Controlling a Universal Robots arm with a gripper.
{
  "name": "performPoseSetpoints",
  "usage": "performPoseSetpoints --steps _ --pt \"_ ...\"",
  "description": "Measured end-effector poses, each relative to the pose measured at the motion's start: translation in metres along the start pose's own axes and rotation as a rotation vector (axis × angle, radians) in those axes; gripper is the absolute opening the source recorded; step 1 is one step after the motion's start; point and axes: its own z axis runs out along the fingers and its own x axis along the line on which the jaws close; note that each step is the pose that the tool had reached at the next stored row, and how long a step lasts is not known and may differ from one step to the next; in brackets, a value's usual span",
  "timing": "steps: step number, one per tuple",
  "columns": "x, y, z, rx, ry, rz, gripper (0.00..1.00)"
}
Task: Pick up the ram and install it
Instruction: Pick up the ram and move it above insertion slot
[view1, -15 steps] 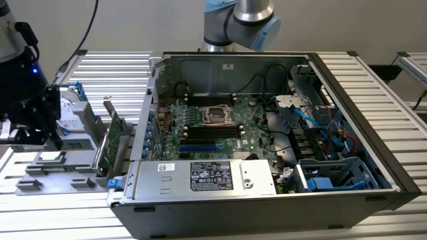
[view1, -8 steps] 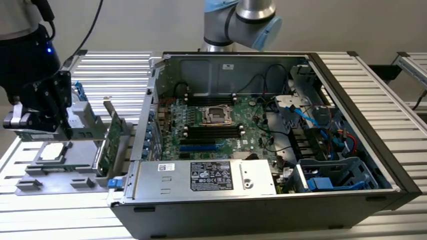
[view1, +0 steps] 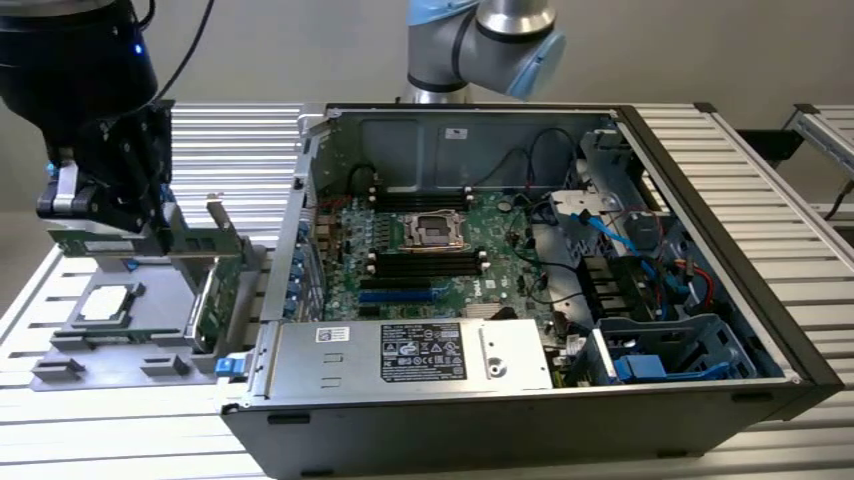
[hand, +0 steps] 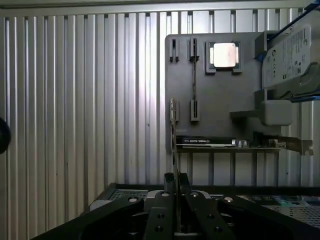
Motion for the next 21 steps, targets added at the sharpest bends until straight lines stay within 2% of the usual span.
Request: performPoseSetpoints --steps 6,10,16,21 --pt "0.001 -0.0256 -0.0254 -0.0028 0.0001 0.0 0.14" --pt "-0.001 -0.0385 -0.0373 -0.0026 -0.0001 0.0 0.14" --pt "-0.009 -0.0515 -0.043 -0.0027 0.0 0.0 0.14" --pt "-0.016 -0.07 -0.0446 -0.0027 -0.0001 0.0 0.14"
